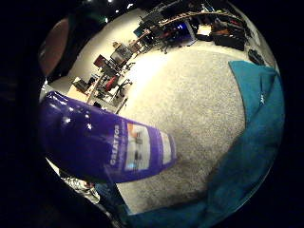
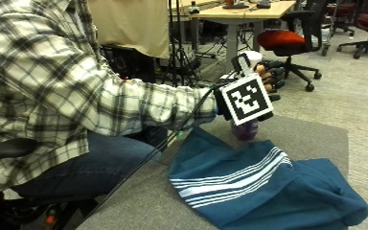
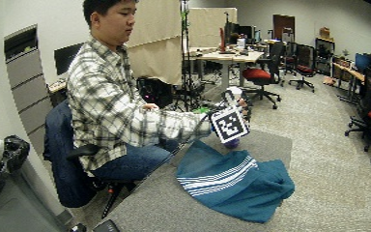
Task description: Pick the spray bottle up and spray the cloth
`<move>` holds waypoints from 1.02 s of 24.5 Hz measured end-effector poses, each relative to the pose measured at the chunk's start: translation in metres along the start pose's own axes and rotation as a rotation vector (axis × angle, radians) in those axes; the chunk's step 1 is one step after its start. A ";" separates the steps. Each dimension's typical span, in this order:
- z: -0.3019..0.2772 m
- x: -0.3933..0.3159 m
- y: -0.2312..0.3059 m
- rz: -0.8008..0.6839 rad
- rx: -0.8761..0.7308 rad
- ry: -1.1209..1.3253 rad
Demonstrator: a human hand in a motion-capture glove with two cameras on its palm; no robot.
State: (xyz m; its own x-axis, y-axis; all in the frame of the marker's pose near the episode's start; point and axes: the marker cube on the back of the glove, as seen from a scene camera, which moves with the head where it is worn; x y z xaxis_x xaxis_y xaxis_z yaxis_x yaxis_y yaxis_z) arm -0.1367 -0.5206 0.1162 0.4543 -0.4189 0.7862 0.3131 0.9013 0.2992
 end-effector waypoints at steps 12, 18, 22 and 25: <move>-0.039 -0.011 0.031 0.057 -0.130 0.307; -0.095 -0.027 0.075 0.184 -0.184 0.589; -0.160 -0.058 0.131 0.287 -0.203 0.792; -0.193 -0.090 0.208 0.357 -0.208 0.967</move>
State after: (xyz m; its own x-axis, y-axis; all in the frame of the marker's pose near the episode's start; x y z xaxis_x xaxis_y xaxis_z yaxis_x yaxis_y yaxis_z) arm 0.0486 -0.3169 0.0029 0.9920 -0.1249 0.0169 0.1254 0.9914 -0.0359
